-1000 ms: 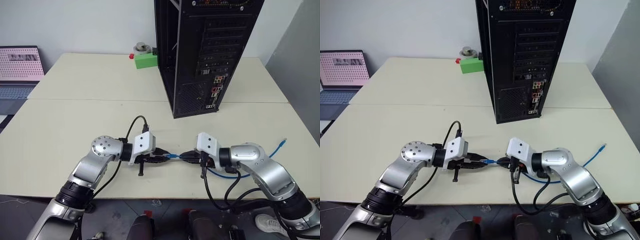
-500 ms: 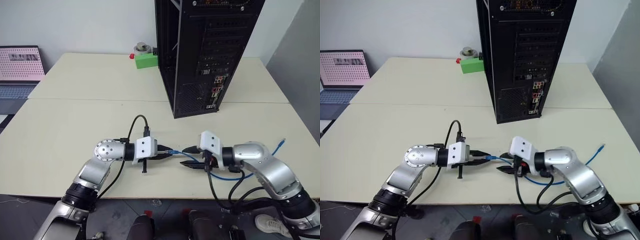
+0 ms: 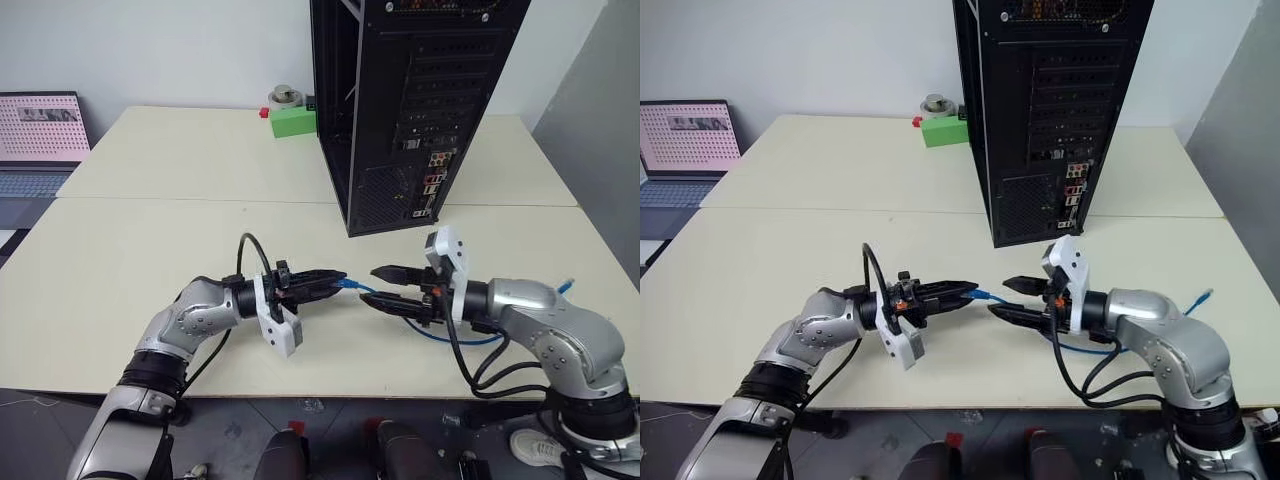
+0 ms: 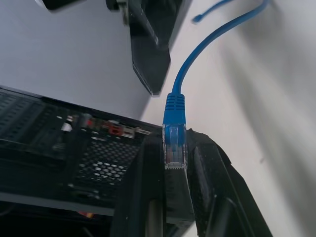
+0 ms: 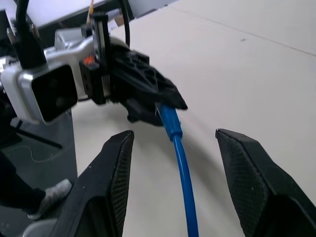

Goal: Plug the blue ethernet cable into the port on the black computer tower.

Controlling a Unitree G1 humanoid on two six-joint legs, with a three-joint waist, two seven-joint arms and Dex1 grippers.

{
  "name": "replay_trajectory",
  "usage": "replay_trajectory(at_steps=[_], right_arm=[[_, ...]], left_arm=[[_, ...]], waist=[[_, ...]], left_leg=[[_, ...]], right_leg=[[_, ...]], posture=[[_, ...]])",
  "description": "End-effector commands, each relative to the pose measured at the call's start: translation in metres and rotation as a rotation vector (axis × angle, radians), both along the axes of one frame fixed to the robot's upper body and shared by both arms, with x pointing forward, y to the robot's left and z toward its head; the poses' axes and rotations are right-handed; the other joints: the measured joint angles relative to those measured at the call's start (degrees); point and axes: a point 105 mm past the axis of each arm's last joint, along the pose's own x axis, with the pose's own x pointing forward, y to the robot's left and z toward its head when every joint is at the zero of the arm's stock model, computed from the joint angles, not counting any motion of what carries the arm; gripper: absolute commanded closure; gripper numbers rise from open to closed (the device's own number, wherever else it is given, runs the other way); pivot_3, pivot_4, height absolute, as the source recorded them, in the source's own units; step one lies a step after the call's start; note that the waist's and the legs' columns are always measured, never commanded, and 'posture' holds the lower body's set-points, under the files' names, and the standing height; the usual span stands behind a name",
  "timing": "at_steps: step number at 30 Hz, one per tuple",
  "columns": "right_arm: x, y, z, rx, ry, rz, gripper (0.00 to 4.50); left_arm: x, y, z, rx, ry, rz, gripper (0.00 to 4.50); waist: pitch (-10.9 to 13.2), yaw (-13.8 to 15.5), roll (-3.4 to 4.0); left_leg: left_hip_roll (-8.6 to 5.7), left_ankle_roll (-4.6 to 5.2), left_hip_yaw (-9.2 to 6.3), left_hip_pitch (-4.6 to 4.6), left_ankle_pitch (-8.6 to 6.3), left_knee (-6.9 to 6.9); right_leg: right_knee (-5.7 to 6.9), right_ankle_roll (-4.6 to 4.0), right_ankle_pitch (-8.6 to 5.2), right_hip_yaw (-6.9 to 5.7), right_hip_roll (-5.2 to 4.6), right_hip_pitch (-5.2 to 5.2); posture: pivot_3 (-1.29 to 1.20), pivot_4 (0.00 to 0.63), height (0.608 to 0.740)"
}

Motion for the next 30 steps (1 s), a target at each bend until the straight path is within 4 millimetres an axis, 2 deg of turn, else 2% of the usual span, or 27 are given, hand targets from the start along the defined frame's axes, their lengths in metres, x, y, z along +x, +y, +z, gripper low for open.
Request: replay_trajectory(at_steps=[1,16,20,26,28,30], right_arm=[[-0.002,0.009,0.008,0.024,-0.020,0.032,1.71],[0.009,0.026,0.005,0.062,-0.004,0.047,1.71],[0.014,0.026,0.006,0.075,-0.003,0.036,2.36],[0.015,0.027,0.006,0.078,-0.002,0.039,3.66],[0.015,0.027,0.006,0.078,-0.001,0.043,4.29],[0.014,0.027,0.006,0.079,0.001,0.045,4.48]], left_arm=[[0.001,0.002,0.013,-0.041,-0.078,-0.007,4.19],[0.004,0.003,0.017,-0.048,-0.139,0.018,4.19],[0.003,0.001,0.016,-0.050,-0.142,0.013,4.19],[0.001,0.001,0.016,-0.049,-0.144,0.011,4.19],[0.001,0.001,0.016,-0.048,-0.146,0.010,4.19],[0.001,0.000,0.016,-0.048,-0.146,0.009,4.19]], waist=[[0.0,0.0,0.00],[0.0,0.0,0.01],[0.0,0.0,0.02],[0.0,0.0,0.02],[0.0,0.0,0.02],[0.0,0.0,0.02]], left_leg=[[-0.01,0.00,-0.01,-0.01,0.00,0.00],[0.00,0.00,-0.24,-0.10,0.01,0.01],[0.00,0.00,-0.25,-0.10,0.01,0.01],[0.00,0.00,-0.26,-0.11,0.01,0.01],[0.00,0.00,-0.26,-0.11,0.01,0.01],[0.00,0.00,-0.26,-0.11,0.01,0.01]], right_leg=[[0.00,0.00,0.00,-0.11,-0.02,0.00],[0.03,0.00,0.01,-0.50,-0.11,0.01],[0.03,0.00,0.01,-0.51,-0.12,0.01],[0.03,0.00,0.01,-0.51,-0.13,0.01],[0.03,0.00,0.01,-0.52,-0.13,0.01],[0.03,0.00,0.01,-0.52,-0.13,0.01]], posture=[[0.00,0.150,0.740],[0.00,0.150,0.740],[0.00,0.150,0.740],[0.00,0.150,0.740],[0.00,0.150,0.740],[0.00,0.150,0.740]])
